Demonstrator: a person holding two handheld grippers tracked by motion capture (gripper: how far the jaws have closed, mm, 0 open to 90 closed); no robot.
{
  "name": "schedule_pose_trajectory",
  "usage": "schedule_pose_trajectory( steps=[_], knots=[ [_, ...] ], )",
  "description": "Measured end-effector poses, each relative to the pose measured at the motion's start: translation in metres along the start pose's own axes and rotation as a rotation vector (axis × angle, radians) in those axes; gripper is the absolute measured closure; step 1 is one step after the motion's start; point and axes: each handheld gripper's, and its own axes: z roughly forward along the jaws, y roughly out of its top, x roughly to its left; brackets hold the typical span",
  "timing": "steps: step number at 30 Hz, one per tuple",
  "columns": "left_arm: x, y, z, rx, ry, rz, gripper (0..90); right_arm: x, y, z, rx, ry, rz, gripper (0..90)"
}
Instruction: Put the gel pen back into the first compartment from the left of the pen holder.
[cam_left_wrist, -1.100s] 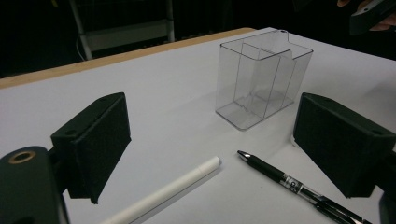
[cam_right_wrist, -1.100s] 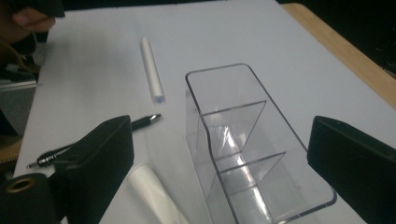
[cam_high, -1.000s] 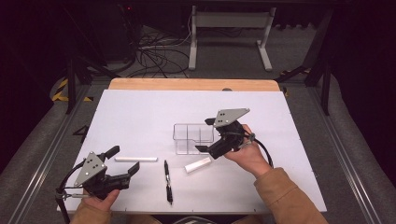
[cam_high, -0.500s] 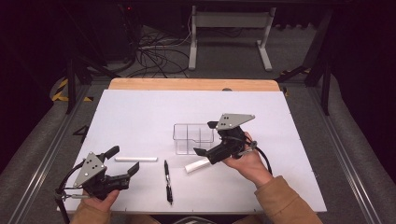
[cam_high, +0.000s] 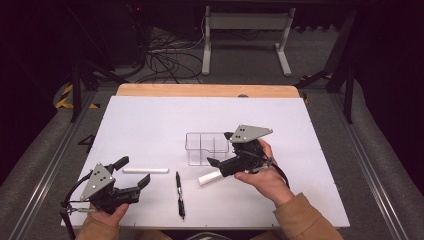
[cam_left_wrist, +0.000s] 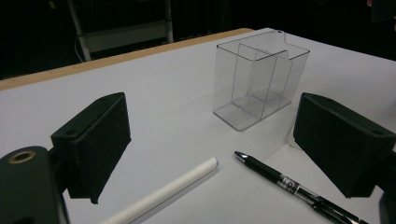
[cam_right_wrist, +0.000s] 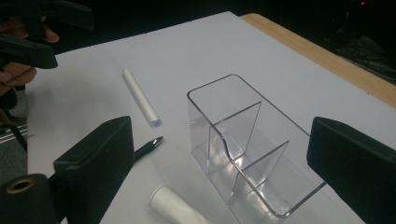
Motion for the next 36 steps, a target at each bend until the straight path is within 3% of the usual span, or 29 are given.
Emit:
schedule_pose_trajectory(
  steps=[3, 8, 16, 19, 22, 25, 27, 36],
  knots=[
    [0.0, 0.0, 0.0, 0.002, -0.001, 0.0, 11.7, 0.002, 0.001, -0.001, 0.0, -0.001, -0.011, 9.1],
    [0.0, 0.0, 0.0, -0.001, 0.0, -0.001, 11.7, 0.009, 0.004, -0.004, -0.015, -0.004, -0.043, 23.1],
    [0.0, 0.0, 0.0, 0.001, -0.002, -0.001, 11.7, 0.019, 0.004, -0.003, -0.01, -0.03, -0.053, 27.2],
    [-0.001, 0.0, 0.0, 0.002, -0.002, -0.001, 11.8, 0.022, 0.003, -0.001, 0.035, -0.019, 0.003, 26.9],
    [-0.001, -0.001, 0.001, -0.002, -0.001, -0.002, 11.7, 0.027, 0.003, 0.002, 0.046, -0.031, -0.032, 26.2],
    [0.0, -0.001, 0.001, -0.002, -0.001, -0.002, 11.7, 0.029, 0.004, 0.003, 0.053, -0.001, -0.033, 23.7],
    [-0.001, -0.001, 0.001, -0.002, -0.001, -0.002, 11.7, 0.03, 0.004, 0.003, 0.052, -0.006, -0.041, 23.6],
    [-0.001, 0.0, 0.0, 0.003, -0.001, 0.0, 11.7, 0.04, 0.003, 0.012, 0.031, -0.009, -0.023, 19.7]
  ],
)
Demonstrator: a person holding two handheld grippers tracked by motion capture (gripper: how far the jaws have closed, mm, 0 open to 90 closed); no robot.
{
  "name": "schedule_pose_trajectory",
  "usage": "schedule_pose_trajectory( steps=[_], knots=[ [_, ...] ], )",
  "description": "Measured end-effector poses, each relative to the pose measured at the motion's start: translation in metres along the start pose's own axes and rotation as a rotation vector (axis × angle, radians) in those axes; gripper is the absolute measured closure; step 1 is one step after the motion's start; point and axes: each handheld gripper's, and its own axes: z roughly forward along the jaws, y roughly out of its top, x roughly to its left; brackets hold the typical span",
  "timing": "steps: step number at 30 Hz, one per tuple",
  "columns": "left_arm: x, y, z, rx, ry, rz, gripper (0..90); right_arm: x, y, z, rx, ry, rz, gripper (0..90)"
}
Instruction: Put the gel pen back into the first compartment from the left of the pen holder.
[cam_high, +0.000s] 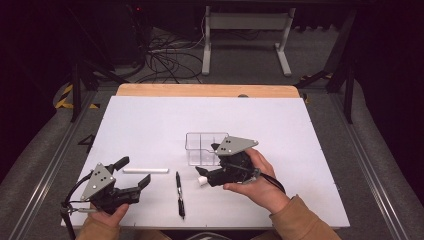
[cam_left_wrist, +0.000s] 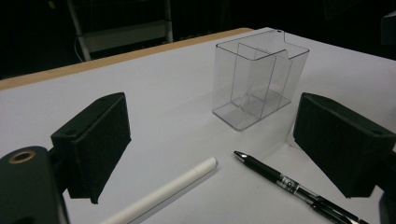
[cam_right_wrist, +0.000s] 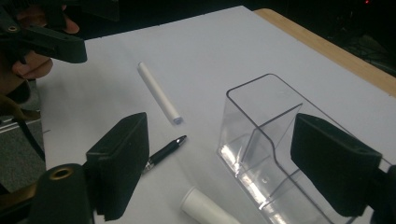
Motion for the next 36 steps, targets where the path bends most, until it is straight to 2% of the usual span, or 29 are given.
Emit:
schedule_pose_trajectory(
  steps=[2, 3, 4, 6, 10, 20, 23, 29, 33, 36],
  knots=[
    [0.0, 0.0, 0.0, 0.002, -0.002, -0.004, 11.8, 0.002, 0.0, 0.003, -0.007, 0.025, 0.058, 19.8],
    [0.0, 0.0, 0.0, 0.003, -0.002, -0.003, 11.7, 0.002, 0.0, 0.004, 0.004, 0.031, 0.086, 23.9],
    [0.0, 0.0, 0.0, 0.002, -0.003, -0.003, 11.8, 0.003, 0.001, 0.005, 0.039, 0.019, 0.102, 31.2],
    [0.0, 0.0, 0.0, 0.002, -0.002, -0.003, 11.7, 0.005, 0.003, 0.007, 0.08, 0.005, 0.112, 32.9],
    [0.001, 0.0, 0.0, -0.001, 0.0, 0.0, 11.8, 0.007, 0.005, 0.016, 0.155, 0.023, 0.169, 32.5],
    [0.001, 0.0, 0.0, 0.0, -0.001, 0.0, 11.8, 0.011, 0.009, 0.042, 0.332, 0.022, 0.259, 39.5],
    [0.001, 0.0, 0.0, -0.001, -0.001, -0.001, 11.8, 0.012, 0.009, 0.05, 0.358, 0.011, 0.302, 40.8],
    [0.001, -0.001, 0.0, 0.002, -0.004, -0.002, 11.8, 0.015, 0.01, 0.067, 0.419, 0.032, 0.381, 43.3],
    [0.0, -0.001, 0.0, 0.005, -0.008, -0.002, 11.8, 0.014, 0.009, 0.075, 0.43, 0.045, 0.43, 45.9],
    [0.0, -0.001, 0.0, 0.004, -0.007, -0.001, 11.8, 0.014, 0.008, 0.08, 0.439, 0.049, 0.448, 46.9]
  ],
)
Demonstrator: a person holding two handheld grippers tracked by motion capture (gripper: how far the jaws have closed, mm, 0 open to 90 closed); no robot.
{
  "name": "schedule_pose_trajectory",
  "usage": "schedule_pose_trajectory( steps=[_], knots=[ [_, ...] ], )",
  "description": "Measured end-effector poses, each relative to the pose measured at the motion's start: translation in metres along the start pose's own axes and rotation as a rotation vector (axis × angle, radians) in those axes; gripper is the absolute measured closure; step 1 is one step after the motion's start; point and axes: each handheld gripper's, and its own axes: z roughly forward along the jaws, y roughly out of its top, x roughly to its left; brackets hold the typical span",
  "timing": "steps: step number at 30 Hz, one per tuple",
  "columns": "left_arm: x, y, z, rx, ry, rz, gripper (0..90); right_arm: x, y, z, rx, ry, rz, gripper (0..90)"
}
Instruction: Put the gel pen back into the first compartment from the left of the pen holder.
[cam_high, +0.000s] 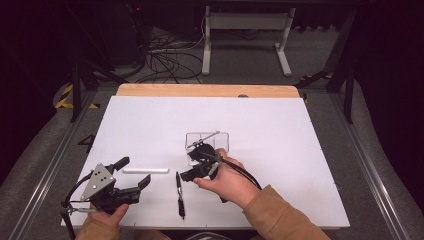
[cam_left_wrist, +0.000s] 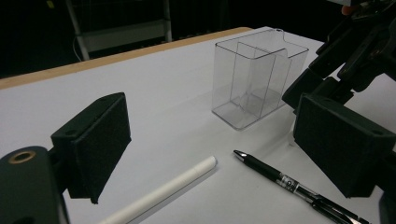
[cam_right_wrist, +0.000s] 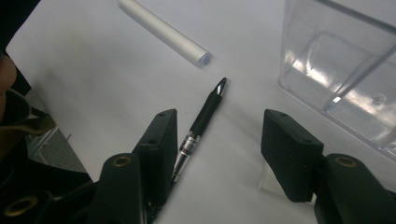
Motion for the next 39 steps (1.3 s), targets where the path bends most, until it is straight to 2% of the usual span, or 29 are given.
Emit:
schedule_pose_trajectory(
  steps=[4, 7, 9, 11, 14, 23, 28, 32, 35, 39],
  knots=[
    [0.0, 0.0, 0.0, -0.003, 0.001, -0.003, 11.8, 0.001, 0.0, 0.005, -0.023, -0.012, 0.014, 48.1],
    [0.0, 0.0, 0.0, -0.004, 0.001, 0.001, 11.8, 0.002, 0.001, 0.009, -0.014, -0.012, 0.024, 49.6],
    [0.0, 0.0, 0.0, -0.004, 0.002, 0.001, 11.8, 0.002, 0.001, 0.01, 0.008, -0.015, 0.046, 51.5],
    [0.001, 0.0, 0.0, -0.005, 0.004, 0.002, 11.8, 0.002, 0.001, 0.011, 0.015, -0.006, 0.078, 52.2],
    [0.001, 0.0, 0.0, -0.007, 0.002, -0.003, 11.8, 0.003, 0.001, 0.011, 0.014, -0.004, 0.101, 53.1],
    [0.001, 0.0, 0.0, -0.014, 0.007, -0.005, 12.0, 0.01, 0.0, 0.02, -0.004, -0.015, 0.102, 57.2],
    [0.001, 0.0, -0.001, -0.009, 0.008, 0.0, 12.0, 0.011, 0.001, 0.031, 0.037, -0.034, 0.173, 60.3],
    [0.001, 0.0, -0.001, -0.009, 0.007, -0.004, 12.1, 0.013, 0.002, 0.039, 0.044, -0.046, 0.187, 60.3],
    [0.001, -0.001, -0.001, -0.007, 0.008, -0.004, 12.1, 0.015, 0.002, 0.043, 0.058, -0.05, 0.222, 60.0],
    [0.001, -0.001, -0.001, -0.007, 0.008, -0.004, 12.1, 0.015, 0.002, 0.048, 0.052, -0.059, 0.217, 61.7]
  ],
)
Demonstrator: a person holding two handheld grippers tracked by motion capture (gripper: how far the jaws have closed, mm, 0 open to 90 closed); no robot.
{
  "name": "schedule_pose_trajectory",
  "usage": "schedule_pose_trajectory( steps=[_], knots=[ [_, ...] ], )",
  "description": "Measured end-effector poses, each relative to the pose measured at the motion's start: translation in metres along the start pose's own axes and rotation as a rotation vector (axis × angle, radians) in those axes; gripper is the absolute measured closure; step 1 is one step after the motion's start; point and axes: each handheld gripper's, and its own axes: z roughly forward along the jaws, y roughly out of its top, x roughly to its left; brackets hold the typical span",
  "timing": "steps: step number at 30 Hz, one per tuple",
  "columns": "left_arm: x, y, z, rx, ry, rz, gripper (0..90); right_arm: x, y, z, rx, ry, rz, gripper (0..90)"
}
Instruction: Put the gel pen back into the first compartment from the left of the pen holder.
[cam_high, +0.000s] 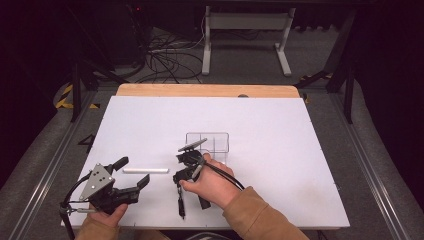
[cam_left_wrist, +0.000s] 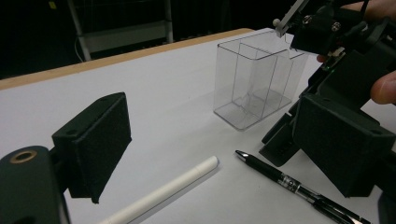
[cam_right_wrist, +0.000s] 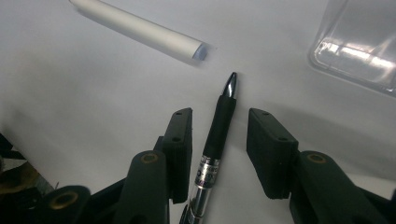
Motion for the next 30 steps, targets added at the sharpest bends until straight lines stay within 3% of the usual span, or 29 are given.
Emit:
schedule_pose_trajectory(
  steps=[14, 30],
  knots=[
    [0.0, 0.0, 0.001, 0.001, 0.001, 0.007, 12.3, 0.007, -0.002, 0.013, 0.073, -0.058, 0.054, 71.4],
    [-0.001, -0.001, 0.002, 0.004, 0.0, 0.003, 12.4, 0.016, -0.005, 0.018, 0.057, -0.128, 0.077, 78.0]
  ],
)
